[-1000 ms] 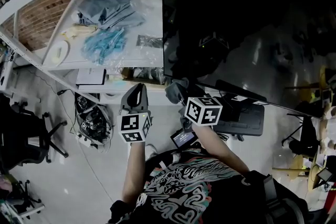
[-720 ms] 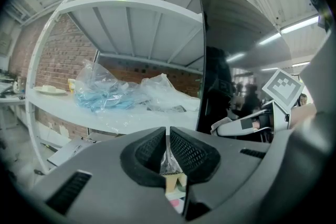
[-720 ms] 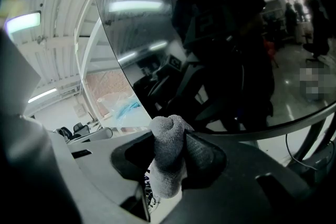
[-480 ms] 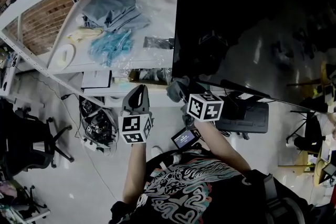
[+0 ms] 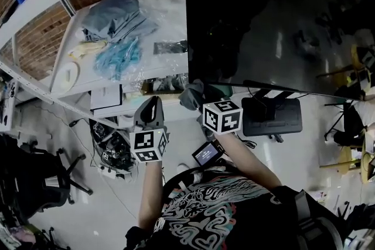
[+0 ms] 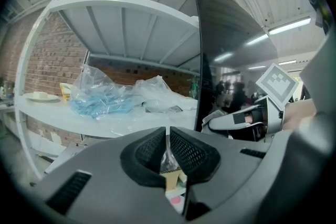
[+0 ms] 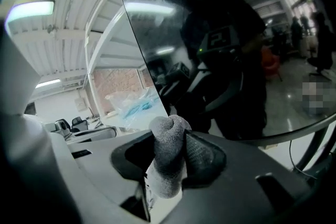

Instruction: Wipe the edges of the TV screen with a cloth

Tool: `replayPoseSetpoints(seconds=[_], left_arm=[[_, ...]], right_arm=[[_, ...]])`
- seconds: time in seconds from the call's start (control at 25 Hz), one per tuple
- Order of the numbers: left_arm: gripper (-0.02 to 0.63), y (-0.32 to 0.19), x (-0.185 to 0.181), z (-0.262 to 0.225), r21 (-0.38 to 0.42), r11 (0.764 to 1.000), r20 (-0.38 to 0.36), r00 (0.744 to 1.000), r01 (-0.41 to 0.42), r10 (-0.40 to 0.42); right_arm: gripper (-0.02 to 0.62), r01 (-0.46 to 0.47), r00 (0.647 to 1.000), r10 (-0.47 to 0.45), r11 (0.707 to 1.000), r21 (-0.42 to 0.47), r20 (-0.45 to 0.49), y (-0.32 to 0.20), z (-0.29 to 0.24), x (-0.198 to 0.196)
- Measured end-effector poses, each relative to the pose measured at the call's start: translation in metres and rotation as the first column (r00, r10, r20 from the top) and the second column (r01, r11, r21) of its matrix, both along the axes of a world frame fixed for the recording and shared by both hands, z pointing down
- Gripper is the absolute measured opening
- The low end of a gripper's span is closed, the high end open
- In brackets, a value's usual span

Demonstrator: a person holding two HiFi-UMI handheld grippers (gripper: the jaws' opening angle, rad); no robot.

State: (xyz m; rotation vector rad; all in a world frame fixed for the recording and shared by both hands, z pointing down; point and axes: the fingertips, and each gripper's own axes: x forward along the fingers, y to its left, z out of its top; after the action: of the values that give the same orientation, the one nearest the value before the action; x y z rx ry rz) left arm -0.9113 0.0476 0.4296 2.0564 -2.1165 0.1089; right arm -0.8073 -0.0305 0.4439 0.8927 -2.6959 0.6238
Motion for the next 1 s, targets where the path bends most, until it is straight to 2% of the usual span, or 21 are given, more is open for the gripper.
replayPoseSetpoints(seconds=[0.2, 0.32, 0.56, 0.76, 0.92, 1.0], left_arm=[[0.035, 0.001, -0.001, -0.003, 0.017, 0.999, 0.009, 0.999, -0.045, 0.044], [0.035, 0.0, 0.007, -0.002, 0.021, 0.996, 0.007, 0.997, -0.082, 0.082], [0.035, 0.0, 0.022, 0.0, 0.021, 0.986, 0.011, 0.986, -0.164, 0.164], [0.035, 0.001, 0.037, -0.016, 0.052, 0.976, 0.03, 0.977, -0.213, 0.212], [0.035, 0.0, 0.063, -0.049, 0.118, 0.958, 0.062, 0.964, -0.263, 0.257], [0.035, 0.003, 0.076, -0.056, 0.127, 0.955, 0.073, 0.962, -0.269, 0.262]], right_arm=[[0.163, -0.083, 0.996, 0.086, 0.99, 0.114, -0.023, 0.008, -0.012, 0.024], [0.163, -0.123, 0.988, 0.14, 0.969, 0.212, -0.066, 0.015, -0.02, 0.042], [0.163, -0.191, 0.968, 0.232, 0.93, 0.315, -0.098, 0.034, -0.034, 0.074], [0.163, -0.253, 0.944, 0.307, 0.907, 0.336, -0.119, 0.047, -0.037, 0.107], [0.163, -0.296, 0.93, 0.352, 0.891, 0.343, -0.11, 0.05, -0.041, 0.134], [0.163, -0.306, 0.927, 0.361, 0.887, 0.346, -0.106, 0.054, -0.044, 0.148]])
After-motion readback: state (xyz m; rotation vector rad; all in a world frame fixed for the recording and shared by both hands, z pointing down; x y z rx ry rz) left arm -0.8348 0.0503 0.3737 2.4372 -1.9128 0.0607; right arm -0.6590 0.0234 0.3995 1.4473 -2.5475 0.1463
